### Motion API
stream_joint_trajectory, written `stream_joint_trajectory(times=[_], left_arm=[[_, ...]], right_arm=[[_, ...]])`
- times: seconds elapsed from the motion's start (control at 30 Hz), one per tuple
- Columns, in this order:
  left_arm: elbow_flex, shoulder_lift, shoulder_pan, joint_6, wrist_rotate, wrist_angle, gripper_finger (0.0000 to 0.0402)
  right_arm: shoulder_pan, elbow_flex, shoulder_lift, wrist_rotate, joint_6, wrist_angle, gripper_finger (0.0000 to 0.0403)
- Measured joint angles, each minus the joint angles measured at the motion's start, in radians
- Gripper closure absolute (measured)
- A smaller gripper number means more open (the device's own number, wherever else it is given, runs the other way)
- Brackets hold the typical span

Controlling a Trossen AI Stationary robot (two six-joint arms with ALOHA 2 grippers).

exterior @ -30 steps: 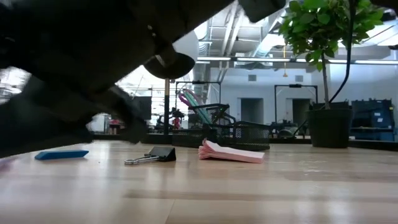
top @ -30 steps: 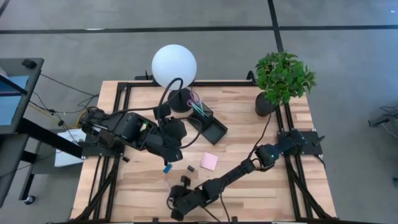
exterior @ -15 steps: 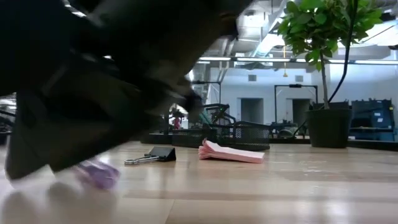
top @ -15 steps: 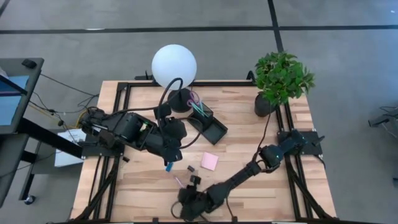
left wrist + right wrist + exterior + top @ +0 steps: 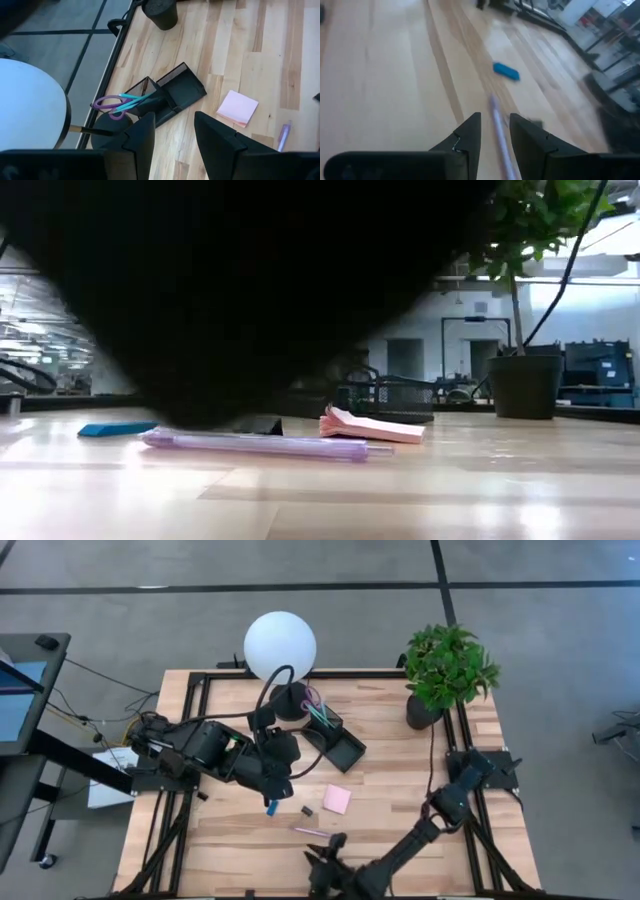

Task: Pick and place office supplies into organizer
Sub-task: Put the violet pen into the desk organizer

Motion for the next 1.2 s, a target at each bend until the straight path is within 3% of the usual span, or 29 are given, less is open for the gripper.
stream_joint_trajectory(times=[0.3, 0.5, 0.7, 0.87, 1.0, 1.1, 1.2], left_arm=[[0.000, 0.000, 0.000, -0.015, 0.003, 0.000, 0.0267], [0.000, 0.000, 0.000, -0.014, 0.006, 0.000, 0.0267], [0.000, 0.000, 0.000, -0.008, 0.006, 0.000, 0.0267], [0.000, 0.000, 0.000, 0.004, 0.007, 0.000, 0.0267], [0.000, 0.000, 0.004, 0.027, 0.007, 0.000, 0.0267], [0.000, 0.000, 0.013, 0.028, 0.006, 0.000, 0.0267], [0.000, 0.000, 0.018, 0.022, 0.006, 0.000, 0.0267]], right_arm=[[0.035, -0.001, -0.033, 0.003, 0.535, -0.548, 0.0305], [0.065, -0.002, -0.182, 0.015, 0.527, -0.780, 0.0305], [0.116, -0.081, -0.401, 0.147, 0.548, -0.842, 0.0305], [0.197, -0.289, -0.538, 0.312, 0.680, -0.726, 0.0305], [0.214, -0.543, -0.585, 0.395, 0.745, -0.404, 0.0305], [0.172, -0.700, -0.588, 0.347, 0.694, -0.037, 0.0305], [0.099, -0.813, -0.565, 0.134, 0.490, 0.355, 0.0305]])
